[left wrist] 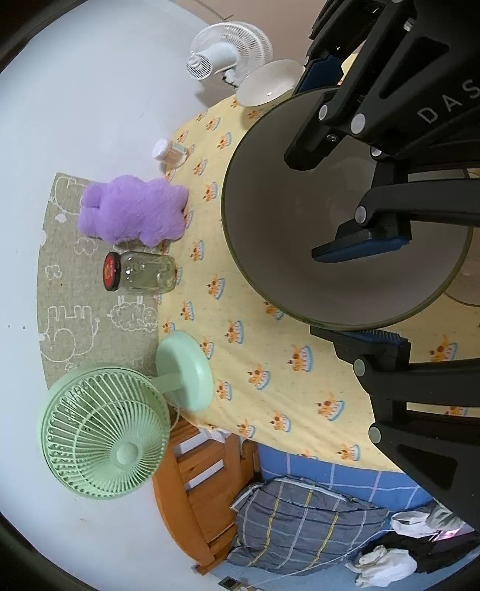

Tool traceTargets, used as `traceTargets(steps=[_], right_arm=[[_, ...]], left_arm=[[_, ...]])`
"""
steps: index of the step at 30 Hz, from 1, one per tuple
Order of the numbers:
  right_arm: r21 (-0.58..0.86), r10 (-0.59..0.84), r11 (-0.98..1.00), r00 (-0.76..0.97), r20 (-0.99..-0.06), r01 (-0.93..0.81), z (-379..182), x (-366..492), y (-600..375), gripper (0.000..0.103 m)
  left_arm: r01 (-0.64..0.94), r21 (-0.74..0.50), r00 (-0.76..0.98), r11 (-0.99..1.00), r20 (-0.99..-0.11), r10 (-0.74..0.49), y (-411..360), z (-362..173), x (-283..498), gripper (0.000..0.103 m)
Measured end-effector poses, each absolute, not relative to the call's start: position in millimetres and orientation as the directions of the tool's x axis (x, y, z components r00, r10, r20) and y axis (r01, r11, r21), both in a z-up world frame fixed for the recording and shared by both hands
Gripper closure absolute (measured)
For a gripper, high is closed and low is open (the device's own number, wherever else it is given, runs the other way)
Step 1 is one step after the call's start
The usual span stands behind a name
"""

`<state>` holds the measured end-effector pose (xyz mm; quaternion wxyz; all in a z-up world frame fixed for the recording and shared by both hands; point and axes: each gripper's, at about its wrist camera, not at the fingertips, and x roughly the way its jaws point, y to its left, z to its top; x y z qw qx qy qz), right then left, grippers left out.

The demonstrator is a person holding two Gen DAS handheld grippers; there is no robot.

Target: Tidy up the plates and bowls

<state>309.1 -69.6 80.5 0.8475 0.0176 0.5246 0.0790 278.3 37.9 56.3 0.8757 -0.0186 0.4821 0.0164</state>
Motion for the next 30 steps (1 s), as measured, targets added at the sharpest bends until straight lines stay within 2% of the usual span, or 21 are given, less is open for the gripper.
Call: traceTargets(steps=[10, 30], right_arm=[[0.077, 0.101, 0.994, 0.438, -0.893, -0.073, 81, 261, -69, 0.067], [0.037, 0.031, 0.999, 0.356, -0.934, 0.011, 38, 200, -61, 0.067]], left_arm=[[0.006, -0.045, 0.522, 0.999, -0.852, -0.041, 36, 48, 239, 0.071], [0.087, -0.079, 0.421, 0.993, -0.900, -0.109, 42, -2, 193, 0.071]])
